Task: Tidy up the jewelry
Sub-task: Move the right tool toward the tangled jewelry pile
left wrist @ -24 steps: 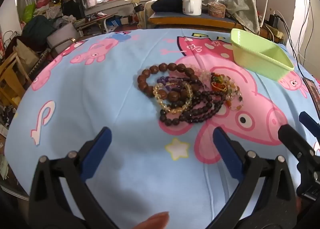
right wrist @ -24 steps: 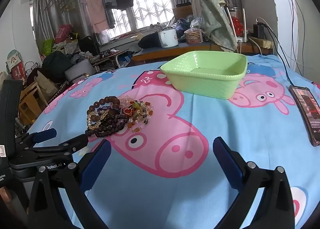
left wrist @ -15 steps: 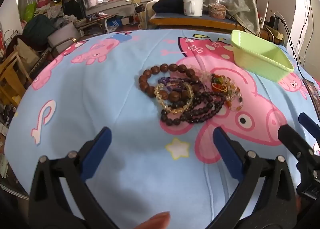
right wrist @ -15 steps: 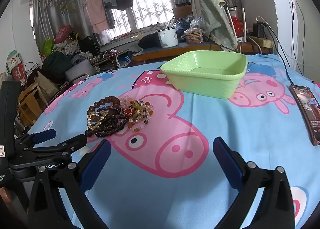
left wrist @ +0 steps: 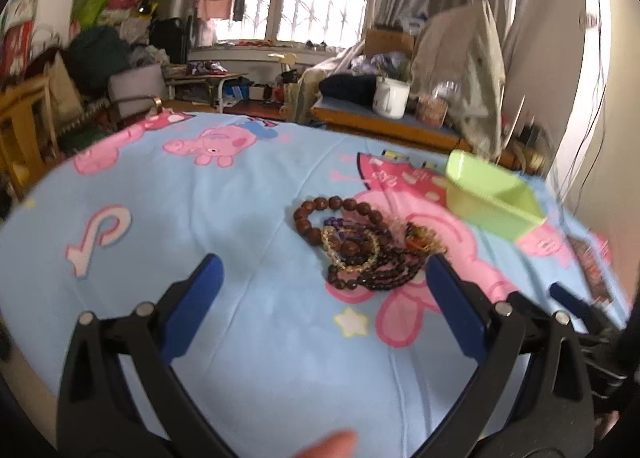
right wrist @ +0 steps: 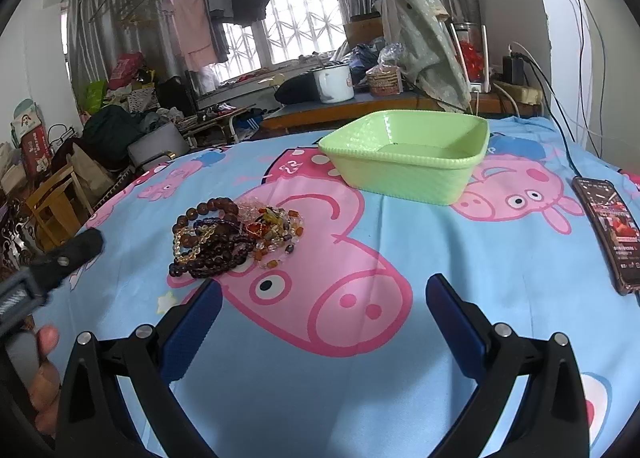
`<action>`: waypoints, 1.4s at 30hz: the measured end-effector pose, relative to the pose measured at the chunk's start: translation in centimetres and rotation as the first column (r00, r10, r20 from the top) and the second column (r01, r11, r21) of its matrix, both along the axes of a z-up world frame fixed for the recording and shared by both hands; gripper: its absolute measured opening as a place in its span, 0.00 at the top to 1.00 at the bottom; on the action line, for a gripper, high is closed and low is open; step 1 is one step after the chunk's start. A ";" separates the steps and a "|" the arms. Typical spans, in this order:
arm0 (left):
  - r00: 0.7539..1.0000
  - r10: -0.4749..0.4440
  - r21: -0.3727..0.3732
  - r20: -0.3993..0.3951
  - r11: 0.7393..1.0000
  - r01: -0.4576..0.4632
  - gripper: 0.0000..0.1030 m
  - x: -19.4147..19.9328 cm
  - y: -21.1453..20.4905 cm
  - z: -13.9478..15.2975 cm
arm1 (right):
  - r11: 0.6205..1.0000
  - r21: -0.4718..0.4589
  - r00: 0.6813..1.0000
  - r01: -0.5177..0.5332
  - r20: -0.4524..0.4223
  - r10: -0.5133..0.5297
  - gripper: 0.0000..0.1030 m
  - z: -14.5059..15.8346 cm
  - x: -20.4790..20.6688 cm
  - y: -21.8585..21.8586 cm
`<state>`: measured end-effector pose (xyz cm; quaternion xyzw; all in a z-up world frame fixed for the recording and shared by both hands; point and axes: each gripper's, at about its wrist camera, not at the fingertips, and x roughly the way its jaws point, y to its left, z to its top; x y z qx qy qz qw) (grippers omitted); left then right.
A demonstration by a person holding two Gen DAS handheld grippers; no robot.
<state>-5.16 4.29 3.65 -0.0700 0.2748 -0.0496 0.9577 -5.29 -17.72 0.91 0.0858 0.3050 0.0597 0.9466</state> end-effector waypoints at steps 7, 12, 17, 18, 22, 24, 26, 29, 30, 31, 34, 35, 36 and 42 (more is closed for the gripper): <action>0.991 -0.130 -0.090 -0.040 0.988 0.126 0.06 0.2 -0.4 -1.1 | 1.000 0.008 1.000 -0.010 0.008 0.010 0.26 0.0 0.1 0.0; 0.985 -0.165 -0.086 -0.040 0.983 0.161 0.06 0.6 -1.1 -1.3 | 1.000 0.016 1.000 -0.010 0.015 0.010 0.26 0.1 0.0 -0.1; 0.989 -0.138 -0.092 -0.042 0.987 0.134 0.06 1.1 -0.4 -1.4 | 1.000 0.012 1.000 -0.009 0.011 0.009 0.27 0.1 0.0 -0.2; 0.989 -0.139 -0.096 -0.048 0.986 0.134 0.06 1.1 -0.3 -1.6 | 1.000 0.012 1.000 -0.008 0.010 0.008 0.26 0.1 0.1 -0.1; 0.984 -0.158 -0.099 -0.078 0.984 0.150 0.06 1.1 -0.4 -2.2 | 1.000 0.008 1.000 -0.004 0.003 0.004 0.26 0.1 0.2 -0.1; 0.983 -0.172 -0.089 -0.071 0.982 0.166 0.06 1.0 -0.7 -2.1 | 1.000 0.008 1.000 -0.003 0.000 0.003 0.26 0.1 0.3 -0.2; 0.980 -0.188 -0.086 -0.061 0.979 0.183 0.06 1.0 -0.8 -2.1 | 1.000 0.007 1.000 -0.002 -0.002 0.002 0.26 0.0 0.3 -0.1; 0.978 -0.200 -0.090 -0.063 0.977 0.194 0.06 1.0 -0.9 -2.1 | 1.000 0.007 1.000 -0.002 -0.006 0.002 0.26 -0.1 0.3 -0.1; 0.977 -0.202 -0.093 -0.063 0.976 0.196 0.06 0.9 -0.9 -2.1 | 1.000 0.008 1.000 -0.002 -0.007 0.002 0.26 -0.1 0.4 -0.1; 0.977 -0.203 -0.095 -0.063 0.976 0.197 0.06 0.9 -0.9 -2.1 | 1.000 0.007 1.000 -0.002 -0.008 0.002 0.26 -0.1 0.4 -0.1; 0.977 -0.207 -0.098 -0.057 0.975 0.201 0.06 0.8 -0.9 -2.0 | 1.000 0.009 1.000 -0.002 -0.008 0.002 0.26 -0.1 0.4 -0.1; 0.976 -0.209 -0.098 -0.054 0.974 0.203 0.06 0.8 -0.9 -2.0 | 1.000 0.010 1.000 -0.002 -0.008 0.002 0.26 -0.1 0.4 -0.1; 0.975 -0.217 -0.097 -0.051 0.973 0.212 0.06 0.8 -1.0 -2.0 | 1.000 0.010 1.000 -0.002 -0.007 0.002 0.26 -0.1 0.4 -0.1; 0.972 -0.226 -0.080 -0.058 0.972 0.221 0.06 1.2 -1.0 -1.8 | 1.000 0.010 1.000 -0.001 -0.004 0.001 0.26 0.0 0.4 -0.1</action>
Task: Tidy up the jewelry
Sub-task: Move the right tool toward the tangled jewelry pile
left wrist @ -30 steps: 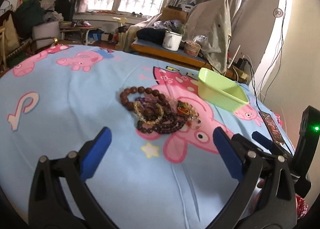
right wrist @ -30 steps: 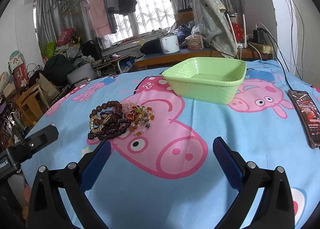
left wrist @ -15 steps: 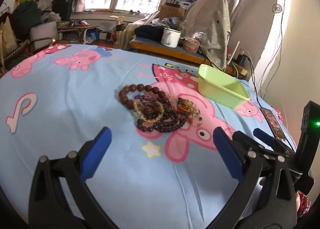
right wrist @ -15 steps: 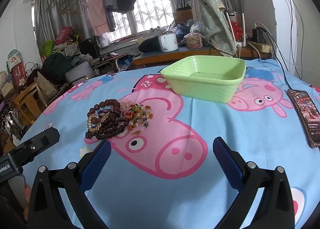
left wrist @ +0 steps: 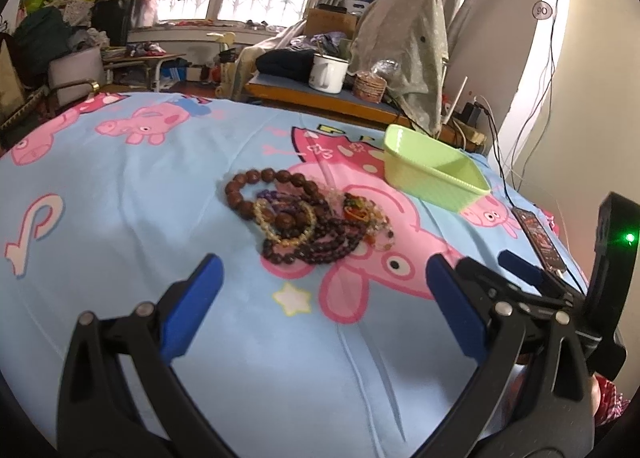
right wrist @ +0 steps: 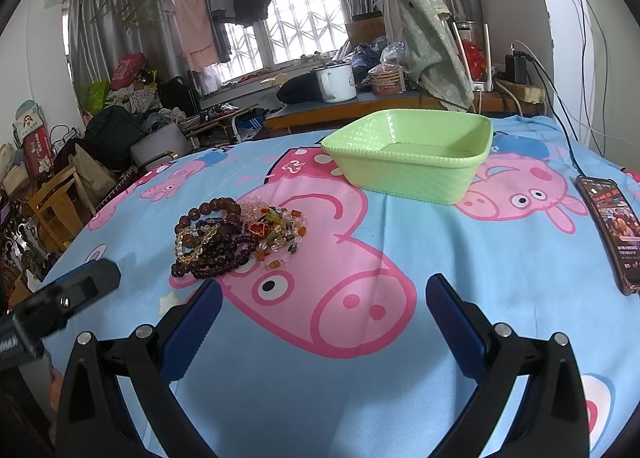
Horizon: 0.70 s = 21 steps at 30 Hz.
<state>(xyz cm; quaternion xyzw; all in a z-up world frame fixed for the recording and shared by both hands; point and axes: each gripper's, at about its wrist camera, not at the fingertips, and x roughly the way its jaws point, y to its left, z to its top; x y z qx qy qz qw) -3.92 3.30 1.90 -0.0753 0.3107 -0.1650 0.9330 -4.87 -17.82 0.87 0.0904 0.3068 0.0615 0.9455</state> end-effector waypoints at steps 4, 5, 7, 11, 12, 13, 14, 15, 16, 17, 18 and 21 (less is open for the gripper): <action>0.999 0.010 -0.021 -0.033 1.000 -0.011 0.06 1.3 1.6 0.3 | 1.000 0.000 1.000 0.000 0.000 0.000 0.26 -0.1 0.0 0.1; 0.999 0.009 -0.018 -0.039 1.000 -0.010 0.06 1.7 2.1 0.4 | 1.000 -0.001 1.000 -0.001 -0.001 0.001 0.26 -0.1 0.0 0.1; 0.999 0.018 0.015 -0.028 1.000 -0.017 0.06 2.2 2.6 0.7 | 1.000 -0.002 1.000 -0.001 -0.003 0.001 0.26 -0.1 0.0 0.1; 0.999 0.050 0.103 0.015 0.993 -0.052 0.06 3.3 4.0 1.6 | 1.000 0.000 1.000 -0.001 -0.013 0.001 0.26 -0.2 0.1 0.1; 0.998 0.060 0.112 0.020 0.992 -0.062 0.06 3.4 4.3 1.8 | 1.000 0.002 1.000 0.000 -0.017 0.000 0.26 -0.3 0.2 0.1; 0.997 0.070 0.126 0.027 0.989 -0.073 0.06 3.8 4.8 2.0 | 1.000 0.004 1.000 0.000 -0.022 0.000 0.26 -0.2 0.3 -0.1; 0.996 0.082 0.148 0.033 0.985 -0.086 0.06 4.2 5.2 2.1 | 1.000 0.007 1.000 0.001 -0.028 0.000 0.26 -0.2 0.5 -0.1; 0.995 0.093 0.169 0.031 0.981 -0.097 0.06 4.6 5.6 2.0 | 1.000 0.009 0.999 0.001 -0.033 0.000 0.26 -0.2 0.6 -0.2; 0.995 0.100 0.183 0.026 0.978 -0.103 0.06 4.9 6.0 2.0 | 1.000 0.009 0.999 -0.001 -0.036 0.001 0.26 -0.1 0.8 -0.3; 0.994 0.104 0.188 0.020 0.976 -0.106 0.06 5.2 6.3 1.9 | 1.000 0.007 0.999 -0.003 -0.037 0.003 0.26 0.0 0.9 -0.5; 0.994 0.110 0.188 0.011 0.976 -0.110 0.06 5.5 6.8 1.7 | 1.000 0.005 0.999 -0.009 -0.035 0.009 0.26 0.2 1.1 -0.6; 0.994 0.111 0.171 -0.009 0.979 -0.107 0.06 6.2 7.8 1.4 | 0.999 -0.015 0.998 -0.052 -0.043 0.051 0.36 0.6 1.7 -0.4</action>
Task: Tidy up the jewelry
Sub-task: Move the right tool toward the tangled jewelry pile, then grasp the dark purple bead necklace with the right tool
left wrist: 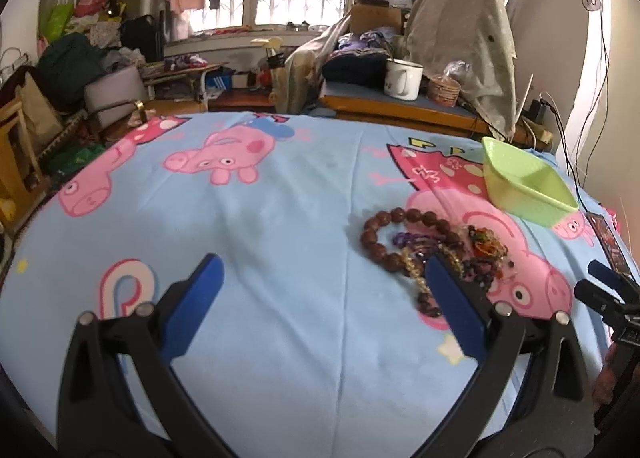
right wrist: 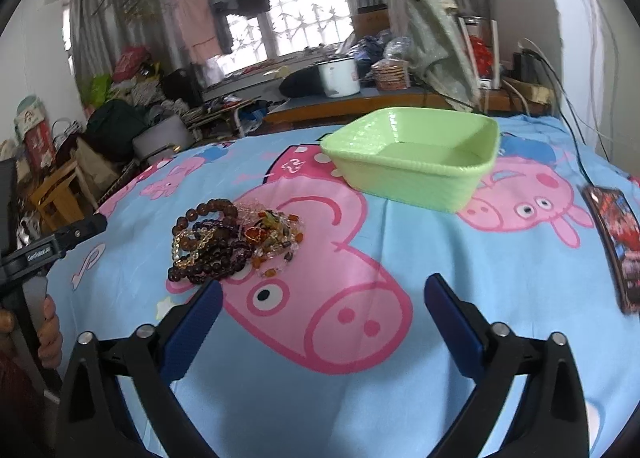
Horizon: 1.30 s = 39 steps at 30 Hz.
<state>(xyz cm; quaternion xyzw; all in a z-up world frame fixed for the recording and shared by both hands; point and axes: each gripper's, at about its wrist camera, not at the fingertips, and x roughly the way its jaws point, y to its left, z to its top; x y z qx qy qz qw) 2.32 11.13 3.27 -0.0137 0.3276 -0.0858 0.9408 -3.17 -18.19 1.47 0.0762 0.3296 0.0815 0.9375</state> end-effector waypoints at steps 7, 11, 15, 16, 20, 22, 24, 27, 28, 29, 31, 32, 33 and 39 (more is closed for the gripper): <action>0.991 -0.106 -0.065 -0.087 0.993 0.101 0.15 2.1 -0.7 -1.3 | 0.990 -0.008 0.988 -0.141 -0.062 0.140 0.82 0.4 2.7 1.5; 0.976 -0.178 -0.080 -0.127 0.982 0.169 0.23 3.3 -2.4 -2.1 | 0.981 0.028 0.974 -0.190 -0.116 0.192 0.83 -0.1 4.9 2.4; 0.961 -0.216 -0.081 -0.170 0.975 0.205 0.36 5.1 -4.5 -3.0 | 0.977 0.022 0.966 -0.214 -0.145 0.214 0.83 -0.5 7.1 3.6; 0.955 -0.231 -0.087 -0.186 0.972 0.218 0.39 5.6 -5.0 -3.3 | 0.976 0.018 0.965 -0.216 -0.147 0.217 0.83 -0.5 7.5 3.9; 0.950 -0.222 -0.042 -0.217 0.975 0.218 0.58 6.9 -6.8 -4.7 | 0.969 -0.023 0.956 -0.247 -0.172 0.240 0.89 -1.0 9.7 5.2; 0.954 -0.220 -0.018 -0.205 0.975 0.222 0.71 6.8 -6.9 -4.8 | 0.960 -0.018 0.940 -0.281 -0.205 0.271 1.00 -1.8 10.3 5.6; 0.944 -0.258 -0.045 -0.206 0.966 0.255 0.90 6.1 -6.5 -4.4 | 0.956 -0.008 0.935 -0.293 -0.210 0.284 1.00 -1.9 9.8 5.3; 0.926 -0.300 -0.059 -0.231 0.954 0.295 0.93 4.3 -5.3 -4.4 | 0.946 0.011 0.922 -0.325 -0.217 0.320 1.00 -1.8 7.8 4.7; 0.916 -0.319 -0.077 -0.242 0.948 0.310 0.93 3.8 -5.0 -4.6 | 0.944 0.010 0.919 -0.329 -0.226 0.322 1.00 -1.9 7.3 4.5; 0.908 -0.332 -0.086 -0.254 0.943 0.321 0.93 3.0 -4.6 -4.8 | 0.944 0.011 0.916 -0.331 -0.236 0.324 1.00 -2.1 6.6 4.2; 0.902 -0.343 -0.077 -0.260 0.939 0.335 0.93 1.3 -3.8 -5.1 | 0.945 0.014 0.918 -0.327 -0.234 0.321 1.00 -2.3 4.6 3.3; 0.901 -0.347 -0.082 -0.259 0.938 0.337 0.93 0.4 -3.2 -5.0 | 0.947 0.012 0.921 -0.321 -0.230 0.315 1.00 -2.1 4.0 3.0; 0.902 -0.345 -0.088 -0.259 0.938 0.334 0.93 0.0 -2.9 -5.0 | 0.949 0.009 0.924 -0.316 -0.226 0.310 1.00 -2.0 3.7 2.9; 0.922 -0.307 -0.119 -0.236 0.951 0.286 0.84 -0.5 -0.3 -2.9 | 0.943 0.173 0.930 -0.285 -0.188 0.315 1.00 -1.0 3.4 0.7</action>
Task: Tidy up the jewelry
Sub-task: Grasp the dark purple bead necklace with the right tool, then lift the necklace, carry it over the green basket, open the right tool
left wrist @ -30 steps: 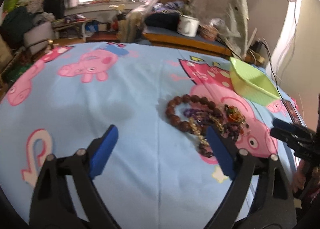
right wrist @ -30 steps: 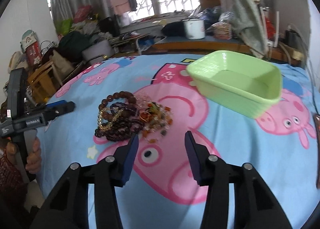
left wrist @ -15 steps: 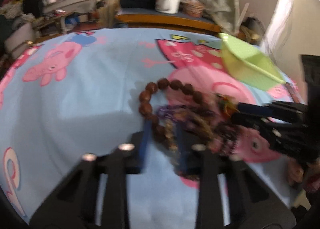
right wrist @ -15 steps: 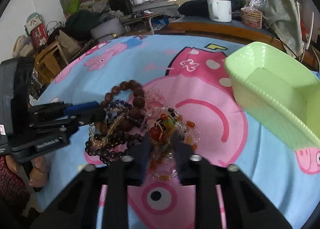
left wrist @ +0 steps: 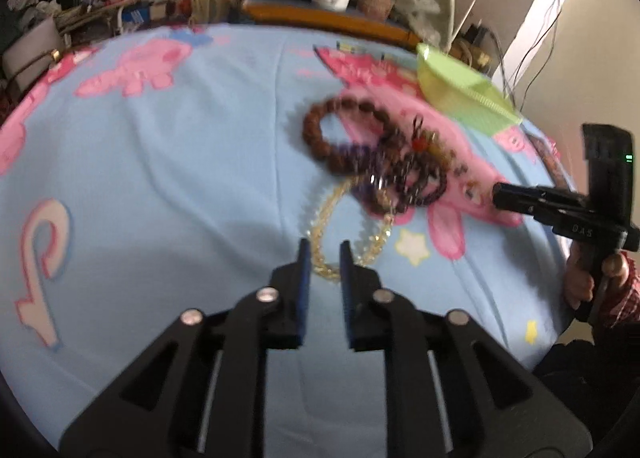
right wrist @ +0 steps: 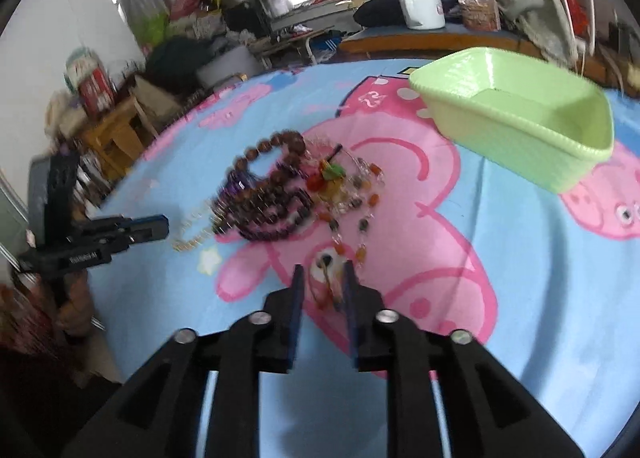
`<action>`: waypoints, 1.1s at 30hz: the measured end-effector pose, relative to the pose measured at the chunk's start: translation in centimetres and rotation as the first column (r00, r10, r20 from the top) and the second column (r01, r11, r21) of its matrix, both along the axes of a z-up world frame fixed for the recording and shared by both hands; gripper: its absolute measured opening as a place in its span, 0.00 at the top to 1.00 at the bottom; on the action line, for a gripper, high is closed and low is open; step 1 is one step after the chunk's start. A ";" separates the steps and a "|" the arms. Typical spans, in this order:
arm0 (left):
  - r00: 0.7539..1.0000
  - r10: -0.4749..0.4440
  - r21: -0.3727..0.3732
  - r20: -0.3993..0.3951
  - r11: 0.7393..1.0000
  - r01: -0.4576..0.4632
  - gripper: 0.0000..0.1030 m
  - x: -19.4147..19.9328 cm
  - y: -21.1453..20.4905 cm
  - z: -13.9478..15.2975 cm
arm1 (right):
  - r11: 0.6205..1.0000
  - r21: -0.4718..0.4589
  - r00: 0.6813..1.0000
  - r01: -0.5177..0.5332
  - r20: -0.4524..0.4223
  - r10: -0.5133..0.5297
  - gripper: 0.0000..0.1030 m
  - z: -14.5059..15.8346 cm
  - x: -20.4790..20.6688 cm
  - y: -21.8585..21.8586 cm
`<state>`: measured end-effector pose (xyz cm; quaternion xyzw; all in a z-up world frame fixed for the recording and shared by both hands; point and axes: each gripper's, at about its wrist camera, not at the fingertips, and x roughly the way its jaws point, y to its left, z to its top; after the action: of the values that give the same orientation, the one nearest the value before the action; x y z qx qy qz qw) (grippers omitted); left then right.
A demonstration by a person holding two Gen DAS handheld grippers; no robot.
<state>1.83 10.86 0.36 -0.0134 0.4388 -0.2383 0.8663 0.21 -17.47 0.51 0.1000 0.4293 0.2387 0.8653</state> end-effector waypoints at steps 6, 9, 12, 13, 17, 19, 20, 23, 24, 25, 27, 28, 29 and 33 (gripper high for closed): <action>0.981 0.063 -0.088 0.182 0.995 -0.047 0.57 -0.4 3.4 5.1 | 0.995 0.093 0.997 0.028 0.065 -0.034 0.63 2.0 0.8 0.4; 0.987 0.043 -0.096 0.158 0.995 -0.028 0.49 0.5 2.2 4.7 | 0.999 -0.037 0.993 -0.007 0.114 0.011 0.63 2.3 1.1 3.0; 0.993 0.001 -0.077 0.119 0.997 0.009 0.34 1.3 -0.5 2.7 | 0.995 -0.088 0.993 -0.044 0.106 0.053 0.65 1.5 1.9 5.0; 0.994 -0.015 -0.070 0.110 0.997 0.023 0.34 1.4 -1.4 2.2 | 0.993 -0.111 0.992 -0.051 0.109 0.063 0.69 1.3 2.2 5.6; 0.996 -0.067 -0.037 0.055 0.997 0.069 0.38 3.1 -5.1 -0.4 | 0.976 -0.207 0.991 -0.067 0.098 0.089 0.96 0.0 3.9 7.2; 0.997 -0.080 -0.020 0.011 0.997 0.080 0.80 3.9 -6.0 -1.5 | 0.971 -0.224 0.993 -0.079 0.070 0.097 1.00 -0.9 4.5 7.4; 0.997 -0.083 -0.021 -0.002 0.996 0.083 0.92 4.1 -6.0 -1.7 | 0.966 -0.252 0.993 -0.066 0.081 0.089 1.00 -1.1 4.4 7.2; 0.997 -0.081 -0.117 -0.016 0.990 0.079 0.95 3.7 -3.6 -0.4 | 0.968 -0.248 0.996 -0.041 0.066 0.060 1.00 -1.3 4.2 5.7; 0.997 -0.072 -0.143 -0.012 0.987 0.069 0.95 3.4 -2.6 0.1 | 0.972 -0.235 0.997 -0.026 0.067 0.043 1.00 -1.2 4.0 5.0; 0.998 -0.064 -0.173 -0.010 0.983 0.061 0.96 3.2 -1.6 0.6 | 0.975 -0.221 0.997 -0.023 0.073 0.040 1.00 -1.1 3.8 4.7; 0.999 -0.050 -0.229 -0.003 0.972 0.049 0.96 2.7 0.2 1.9 | 0.989 -0.142 0.995 -0.042 0.081 0.054 1.00 -0.6 3.6 4.2; 0.999 -0.041 -0.243 0.010 0.969 0.043 0.96 2.5 0.8 2.6 | 0.993 -0.106 0.995 -0.053 0.082 0.062 1.00 -0.4 3.4 4.1; 0.999 -0.038 -0.249 0.019 0.968 0.042 0.96 2.4 1.0 3.1 | 0.995 -0.071 0.994 -0.065 0.085 0.071 1.00 -0.2 3.3 4.2; 0.996 -0.050 -0.287 0.074 0.955 0.069 0.96 1.8 1.1 6.2 | 0.994 0.032 0.987 -0.108 0.122 0.103 0.68 1.1 2.6 5.2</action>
<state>3.60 11.94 6.52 -0.1187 0.3708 -0.3262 0.8614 2.84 -12.29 1.59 0.0792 0.3763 0.2980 0.8737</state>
